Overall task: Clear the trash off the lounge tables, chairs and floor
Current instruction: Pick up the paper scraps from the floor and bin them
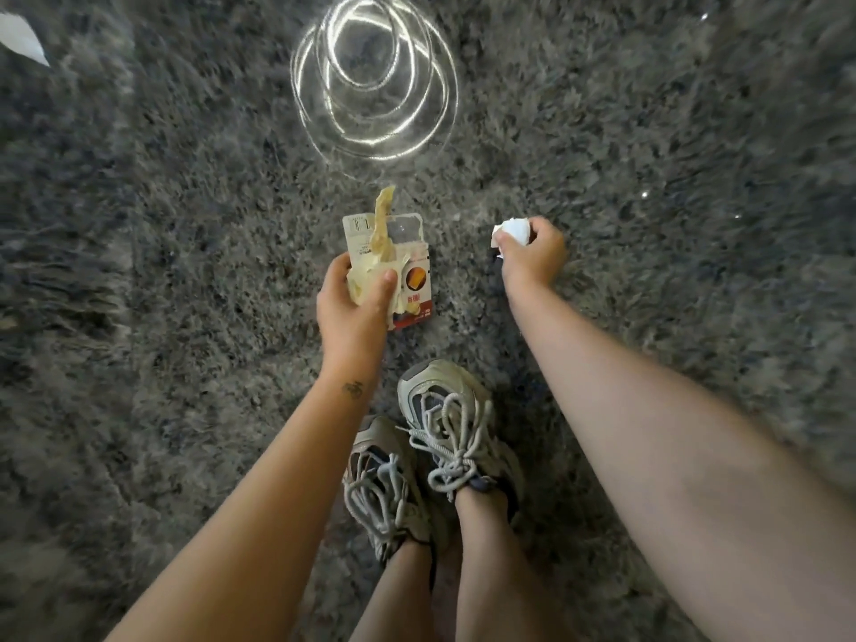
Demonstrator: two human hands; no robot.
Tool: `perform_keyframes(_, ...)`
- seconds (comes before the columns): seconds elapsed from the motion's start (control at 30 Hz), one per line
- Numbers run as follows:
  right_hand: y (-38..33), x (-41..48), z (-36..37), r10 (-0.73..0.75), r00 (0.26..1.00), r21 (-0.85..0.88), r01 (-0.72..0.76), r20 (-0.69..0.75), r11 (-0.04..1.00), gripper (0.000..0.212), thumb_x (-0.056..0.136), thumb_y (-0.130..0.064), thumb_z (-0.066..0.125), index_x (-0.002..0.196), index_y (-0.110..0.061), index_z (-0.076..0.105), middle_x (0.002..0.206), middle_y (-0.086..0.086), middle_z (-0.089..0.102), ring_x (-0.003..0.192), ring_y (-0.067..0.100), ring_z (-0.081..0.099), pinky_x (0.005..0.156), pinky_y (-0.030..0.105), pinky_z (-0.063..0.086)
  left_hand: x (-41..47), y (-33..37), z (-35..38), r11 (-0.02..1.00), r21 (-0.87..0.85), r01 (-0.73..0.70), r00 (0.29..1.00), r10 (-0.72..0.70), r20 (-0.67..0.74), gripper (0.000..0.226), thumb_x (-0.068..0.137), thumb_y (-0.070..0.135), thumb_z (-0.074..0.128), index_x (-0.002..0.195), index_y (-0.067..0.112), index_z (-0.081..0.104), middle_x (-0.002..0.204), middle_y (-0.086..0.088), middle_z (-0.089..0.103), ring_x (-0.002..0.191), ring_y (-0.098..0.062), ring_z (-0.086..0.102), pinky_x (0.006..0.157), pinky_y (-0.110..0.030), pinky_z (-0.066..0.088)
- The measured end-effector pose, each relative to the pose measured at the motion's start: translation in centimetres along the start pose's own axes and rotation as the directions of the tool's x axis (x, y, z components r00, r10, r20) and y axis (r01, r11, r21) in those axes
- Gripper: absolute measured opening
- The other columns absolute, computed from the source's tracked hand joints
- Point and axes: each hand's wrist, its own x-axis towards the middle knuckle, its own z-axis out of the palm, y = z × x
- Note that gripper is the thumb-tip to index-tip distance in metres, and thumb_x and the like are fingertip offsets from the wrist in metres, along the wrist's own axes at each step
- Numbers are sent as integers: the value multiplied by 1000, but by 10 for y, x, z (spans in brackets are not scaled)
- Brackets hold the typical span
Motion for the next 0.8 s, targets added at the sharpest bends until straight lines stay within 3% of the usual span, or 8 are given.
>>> perform_keyframes(0.27, -41, -55, -136, 62, 997, 212, -50, -49, 976, 27, 75, -1, 69, 99, -9, 60, 88, 3, 59, 75, 15, 54, 54, 18, 36, -82, 93, 15, 996, 41, -82, 992, 78, 103, 21, 88, 13, 62, 107, 20, 55, 103, -3, 67, 93, -20, 67, 81, -48, 55)
perform_keyframes(0.37, -60, -68, -206, 105, 991, 204, -86, -84, 975, 16, 76, -2, 67, 91, -5, 64, 86, 8, 62, 76, 19, 55, 63, 23, 41, -124, 142, 33, 994, 28, -104, 986, 100, 134, 19, 88, 12, 61, 102, 24, 56, 103, -2, 67, 93, -21, 67, 82, -47, 55)
perform_keyframes(0.43, -74, -72, -250, 109, 989, 214, -85, -104, 973, 13, 76, -4, 69, 85, -9, 62, 81, 5, 60, 74, 19, 54, 60, 20, 36, -150, 173, 49, 993, 26, -116, 981, 110, 158, 18, 88, 12, 61, 101, 23, 57, 104, -5, 67, 94, -21, 67, 82, -47, 55)
perform_keyframes(0.57, -105, -55, -321, 116, 983, 262, -76, -139, 962, 15, 74, -4, 72, 87, -3, 64, 81, 5, 60, 73, 18, 54, 62, 23, 35, -191, 234, 90, 978, 50, -204, 957, 188, 220, 21, 88, 12, 62, 96, 31, 57, 99, 0, 68, 89, -16, 68, 74, -32, 58)
perform_keyframes(0.67, -128, -32, -363, 101, 986, 303, -56, -132, 951, 19, 73, -3, 73, 89, 2, 63, 82, 10, 61, 75, 18, 54, 66, 27, 39, -209, 277, 124, 972, 46, -229, 948, 212, 240, 19, 88, 13, 62, 102, 24, 56, 102, -4, 67, 93, -21, 66, 83, -46, 55)
perform_keyframes(0.8, -153, 11, -406, 101, 986, 369, -45, -133, 928, 21, 72, -4, 76, 87, -3, 61, 83, 9, 60, 76, 18, 53, 69, 29, 40, -217, 323, 171, 966, 22, -257, 937, 244, 250, 21, 88, 13, 62, 106, 22, 56, 104, -5, 68, 94, -20, 66, 85, -46, 54)
